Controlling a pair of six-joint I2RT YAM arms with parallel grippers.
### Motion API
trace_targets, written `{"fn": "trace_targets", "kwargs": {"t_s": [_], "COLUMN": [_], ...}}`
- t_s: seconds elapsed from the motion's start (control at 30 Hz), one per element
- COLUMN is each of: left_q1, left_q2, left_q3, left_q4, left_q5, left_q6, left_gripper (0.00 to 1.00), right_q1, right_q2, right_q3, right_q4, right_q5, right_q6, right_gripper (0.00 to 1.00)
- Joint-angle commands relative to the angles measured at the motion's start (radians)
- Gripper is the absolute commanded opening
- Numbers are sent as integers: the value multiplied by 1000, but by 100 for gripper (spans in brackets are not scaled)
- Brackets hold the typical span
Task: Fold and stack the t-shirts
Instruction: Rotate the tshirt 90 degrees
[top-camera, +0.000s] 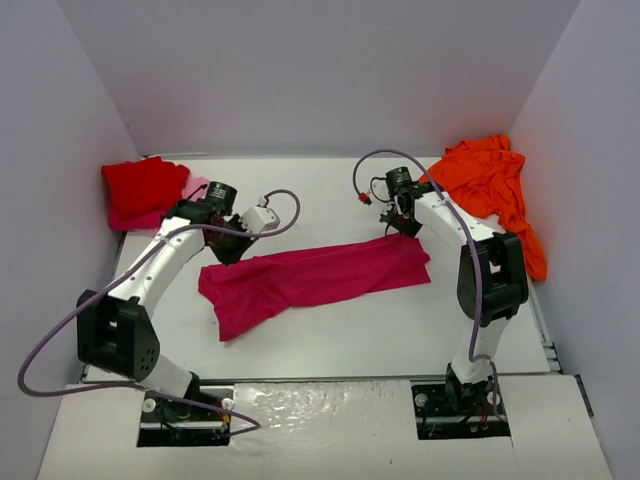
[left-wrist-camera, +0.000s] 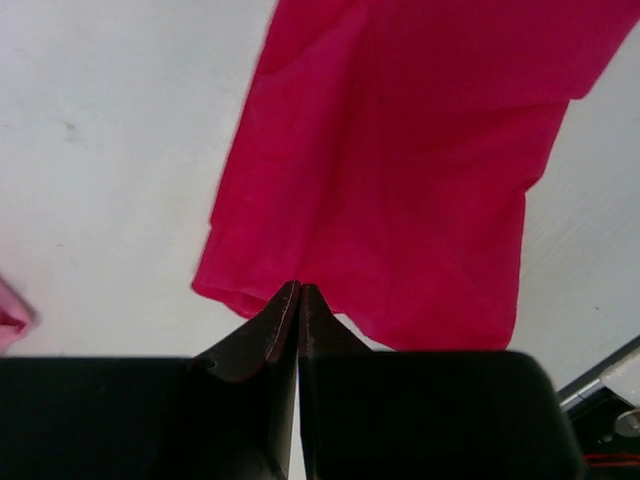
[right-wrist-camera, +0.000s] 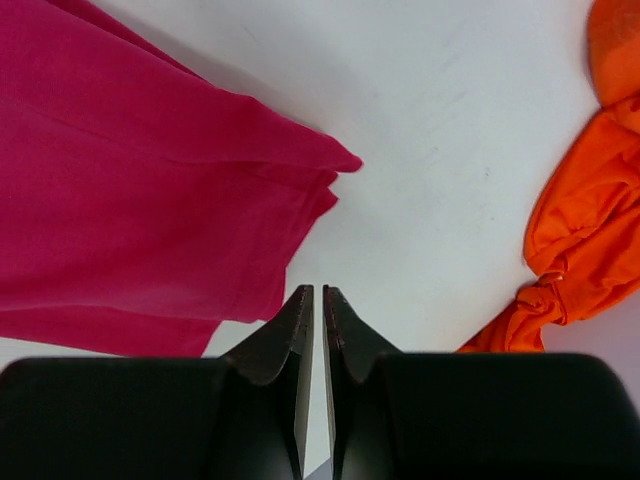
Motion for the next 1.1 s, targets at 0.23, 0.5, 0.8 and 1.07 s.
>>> {"fn": "trace_targets", "kwargs": {"t_s": [0.23,0.5,0.8,1.07], "left_q1": [-69,-36,128,185], "left_q2": [151,281,461,553], "left_q3": [-28,-18,121,250], "left_q4": [-78,-85,-134,-143], "left_q5": [41,11,-31,-81], "left_q6": [35,45,16,-22], "left_gripper": [0,0,0,0], "right_q1": [27,32,-9,-10], "right_q2": [127,200,319,315], "right_q3": [37,37,53,28], "right_q4": [-17,-67,-83,-138], "right_q5": [-47,-28,63,59], "right_q6": [19,-10,-23,-23], "right_gripper": [7,9,9,8]}}
